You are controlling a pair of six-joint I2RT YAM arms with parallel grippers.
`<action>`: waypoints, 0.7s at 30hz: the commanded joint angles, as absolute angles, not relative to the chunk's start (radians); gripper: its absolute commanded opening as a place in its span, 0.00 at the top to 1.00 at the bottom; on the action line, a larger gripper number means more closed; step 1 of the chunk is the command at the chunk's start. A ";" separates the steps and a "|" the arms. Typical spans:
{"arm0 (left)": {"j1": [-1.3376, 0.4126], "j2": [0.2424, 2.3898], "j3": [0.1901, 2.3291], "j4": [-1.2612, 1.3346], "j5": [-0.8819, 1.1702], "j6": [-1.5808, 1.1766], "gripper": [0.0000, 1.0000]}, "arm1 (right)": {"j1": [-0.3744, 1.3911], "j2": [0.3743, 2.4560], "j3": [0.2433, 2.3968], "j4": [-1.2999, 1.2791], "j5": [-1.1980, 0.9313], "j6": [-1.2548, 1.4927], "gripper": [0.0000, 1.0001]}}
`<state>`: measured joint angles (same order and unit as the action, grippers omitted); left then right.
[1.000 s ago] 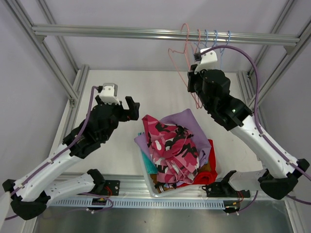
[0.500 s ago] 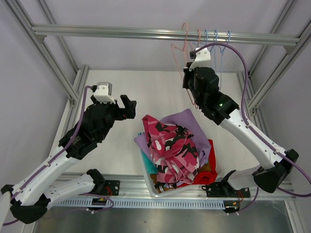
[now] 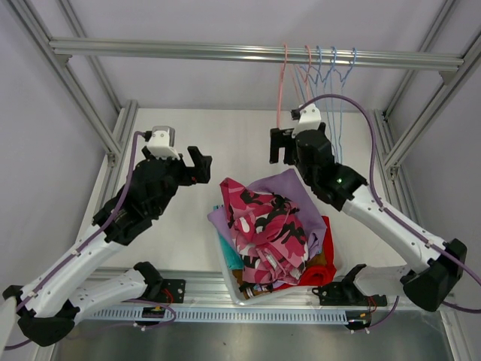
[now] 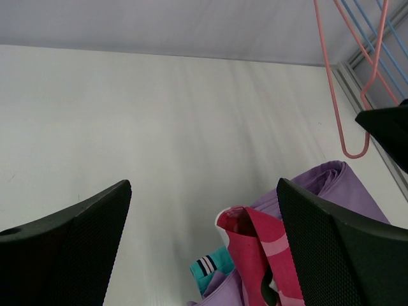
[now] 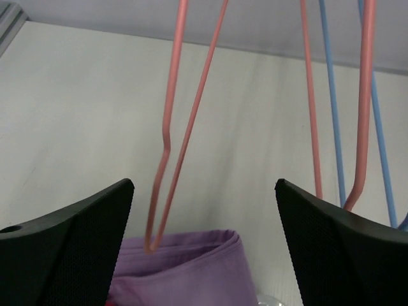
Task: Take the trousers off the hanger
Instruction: Place the hanger at the clothesline.
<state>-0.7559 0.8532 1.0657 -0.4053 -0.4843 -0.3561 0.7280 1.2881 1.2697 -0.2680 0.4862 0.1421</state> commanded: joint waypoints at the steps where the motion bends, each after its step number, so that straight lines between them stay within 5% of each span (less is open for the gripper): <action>1: -0.741 0.858 1.074 -0.385 -0.469 -0.347 0.01 | 0.767 1.203 1.209 -0.294 0.474 0.179 0.01; 14: -0.736 0.856 1.085 -0.391 -0.459 -0.336 0.00 | 0.943 0.867 1.135 -0.484 0.489 0.155 0.00; 21: -0.713 0.847 1.095 -0.400 -0.440 -0.336 0.01 | 0.943 0.767 1.097 -0.525 0.837 0.060 0.00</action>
